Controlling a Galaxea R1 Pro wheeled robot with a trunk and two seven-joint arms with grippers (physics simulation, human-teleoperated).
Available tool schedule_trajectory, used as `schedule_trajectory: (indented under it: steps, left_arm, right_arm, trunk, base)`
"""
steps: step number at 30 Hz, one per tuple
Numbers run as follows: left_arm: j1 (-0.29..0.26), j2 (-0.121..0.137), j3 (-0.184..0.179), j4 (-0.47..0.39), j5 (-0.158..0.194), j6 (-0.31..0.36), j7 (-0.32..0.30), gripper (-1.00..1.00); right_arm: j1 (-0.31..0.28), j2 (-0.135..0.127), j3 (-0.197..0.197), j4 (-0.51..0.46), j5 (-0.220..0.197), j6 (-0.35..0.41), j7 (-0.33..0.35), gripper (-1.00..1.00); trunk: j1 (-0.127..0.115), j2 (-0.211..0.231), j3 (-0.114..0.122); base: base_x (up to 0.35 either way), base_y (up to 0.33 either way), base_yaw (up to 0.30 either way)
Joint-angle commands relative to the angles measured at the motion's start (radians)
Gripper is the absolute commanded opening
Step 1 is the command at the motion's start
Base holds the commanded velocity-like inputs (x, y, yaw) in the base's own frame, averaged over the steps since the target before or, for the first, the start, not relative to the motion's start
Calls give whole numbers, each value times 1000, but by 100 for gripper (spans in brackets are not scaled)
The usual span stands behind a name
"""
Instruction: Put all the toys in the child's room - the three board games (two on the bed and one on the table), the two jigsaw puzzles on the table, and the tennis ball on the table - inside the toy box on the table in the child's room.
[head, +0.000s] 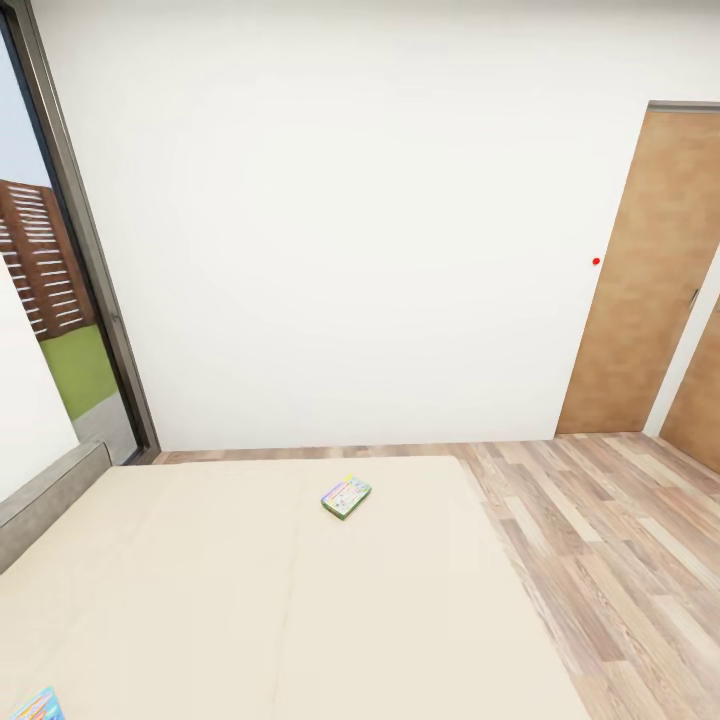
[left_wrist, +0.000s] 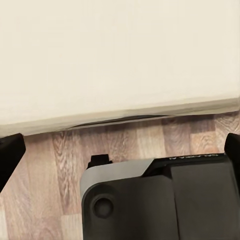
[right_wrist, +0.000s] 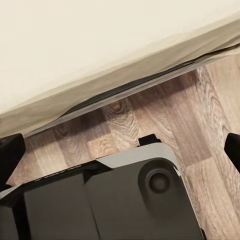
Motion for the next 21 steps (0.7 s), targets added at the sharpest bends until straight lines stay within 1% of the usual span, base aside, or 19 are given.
schedule_trajectory:
  steps: [1,4,10,12,14,18,20,21]
  left_arm:
    - [-2,0,-5,-1,0,-4,2,100]
    - [-3,0,-5,-9,1,-6,1,100]
    - [-4,6,-7,-67,0,-6,2,100]
    - [-4,9,-7,-94,0,-5,0,100]
    - [-6,18,-6,-122,1,-3,0,100]
    - [-11,34,-2,-140,4,11,0,100]
    - [-28,40,-1,-143,4,36,0,100]
    - [-47,43,-1,-144,4,58,-1,100]
  right_arm:
    - [-1,1,-9,-2,-1,-1,1,100]
    - [-2,2,-10,-4,-2,3,1,100]
    - [-15,2,-11,-12,-2,39,-12,100]
    - [-25,4,-11,-37,1,55,-34,100]
    - [-33,10,-10,-82,7,81,-75,100]
    - [-37,13,-9,-154,11,141,-119,100]
    - [-40,15,-8,-198,11,176,-128,100]
    - [-41,15,-8,-230,11,201,-133,100]
  trunk:
    - [0,-1,0]
    - [0,-1,0]
    - [0,-1,0]
    - [0,-1,0]
    - [0,-1,0]
    - [0,-1,0]
    - [0,-1,0]
    - [0,-1,0]
  base:
    - [0,0,0]
    - [0,0,0]
    - [0,0,0]
    - [0,0,0]
    - [0,0,0]
    - [0,0,0]
    - [0,0,0]
    - [0,0,0]
